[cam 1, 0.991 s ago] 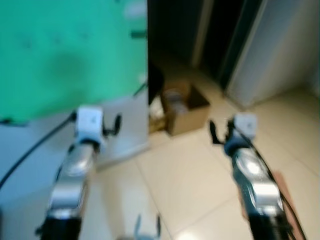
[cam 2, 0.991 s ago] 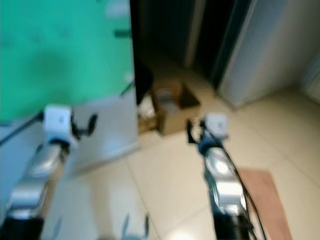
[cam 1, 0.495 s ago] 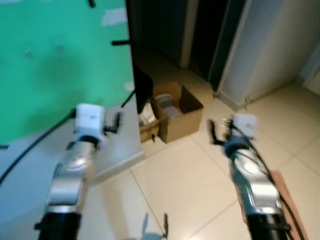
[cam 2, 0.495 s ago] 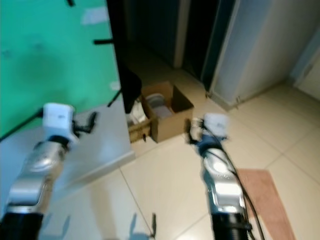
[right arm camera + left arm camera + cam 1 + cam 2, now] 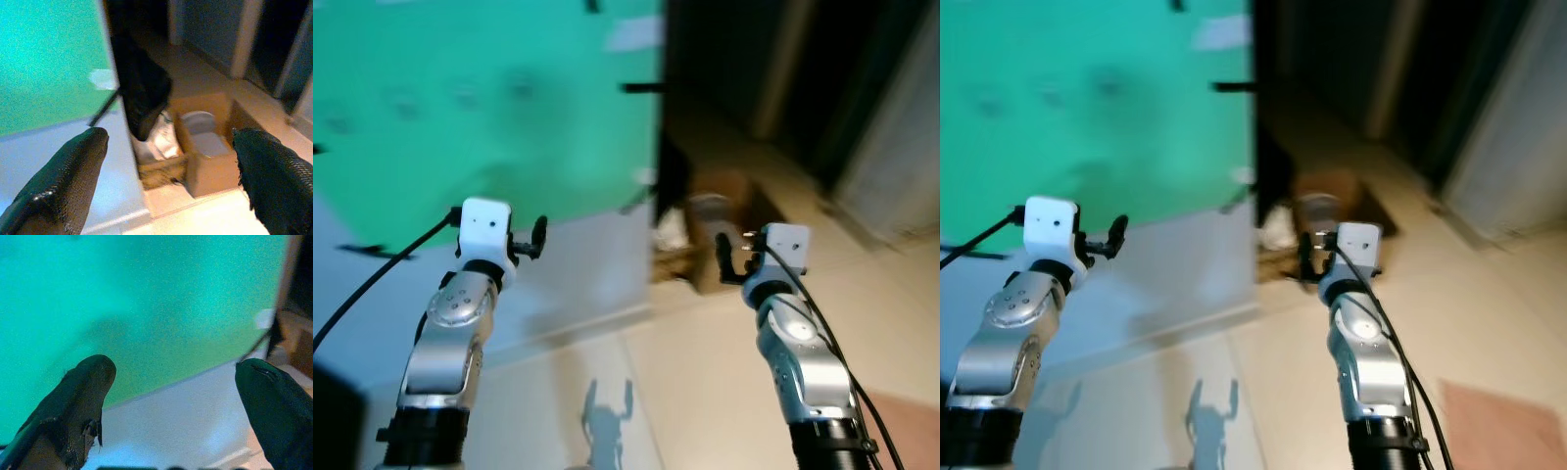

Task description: Hang keys on a hook

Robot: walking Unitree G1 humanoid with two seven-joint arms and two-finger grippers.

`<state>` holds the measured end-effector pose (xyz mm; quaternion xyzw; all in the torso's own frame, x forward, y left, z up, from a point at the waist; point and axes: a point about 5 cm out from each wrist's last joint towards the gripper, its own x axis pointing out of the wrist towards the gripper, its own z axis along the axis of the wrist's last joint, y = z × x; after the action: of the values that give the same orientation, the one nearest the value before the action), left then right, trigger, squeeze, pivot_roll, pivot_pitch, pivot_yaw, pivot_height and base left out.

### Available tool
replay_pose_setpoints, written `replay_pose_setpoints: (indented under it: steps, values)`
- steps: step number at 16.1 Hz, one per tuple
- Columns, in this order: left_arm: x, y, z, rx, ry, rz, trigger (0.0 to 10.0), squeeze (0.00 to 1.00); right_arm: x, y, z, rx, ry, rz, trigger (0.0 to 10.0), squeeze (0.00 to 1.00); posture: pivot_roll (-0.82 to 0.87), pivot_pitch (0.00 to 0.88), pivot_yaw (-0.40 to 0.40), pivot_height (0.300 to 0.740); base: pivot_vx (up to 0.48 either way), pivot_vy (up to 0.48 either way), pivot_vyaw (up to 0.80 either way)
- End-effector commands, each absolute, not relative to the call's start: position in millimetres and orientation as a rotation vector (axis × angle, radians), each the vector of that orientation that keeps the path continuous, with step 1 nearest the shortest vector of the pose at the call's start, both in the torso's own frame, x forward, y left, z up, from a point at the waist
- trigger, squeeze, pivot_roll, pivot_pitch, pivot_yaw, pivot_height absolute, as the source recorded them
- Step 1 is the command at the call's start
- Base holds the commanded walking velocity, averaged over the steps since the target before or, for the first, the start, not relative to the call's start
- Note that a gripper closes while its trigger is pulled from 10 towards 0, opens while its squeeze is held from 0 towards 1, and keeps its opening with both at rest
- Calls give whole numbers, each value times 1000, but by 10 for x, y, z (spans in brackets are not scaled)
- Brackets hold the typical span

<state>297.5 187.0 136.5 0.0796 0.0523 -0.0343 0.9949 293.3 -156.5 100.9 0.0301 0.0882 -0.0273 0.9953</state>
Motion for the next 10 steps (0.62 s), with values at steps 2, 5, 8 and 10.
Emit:
replay_pose_setpoints:
  steps: [2, 5, 8, 10]
  values:
    - [2985, 1819, 1398, 157, 92, -82, 10000, 247, 2931, -1652, 1008, 63, 177, -90, 10000, 1000, -3, 0, 69, 740, 321, 0, 800]
    - [2954, 1833, 1375, 153, 99, -74, 10000, 247, 2935, -1636, 1012, 54, 178, -74, 10000, 1000, -1, 0, 59, 740, 328, 0, 800]
    - [2942, 1829, 1360, 147, 101, -66, 10000, 239, 2945, -1635, 1012, 46, 179, -65, 10000, 1000, 7, 0, 46, 740, 323, 0, 800]
    - [2936, 1829, 1359, 146, 101, -63, 10000, 239, 2953, -1634, 1014, 45, 179, -63, 10000, 1000, 10, 0, 41, 740, 317, 0, 800]
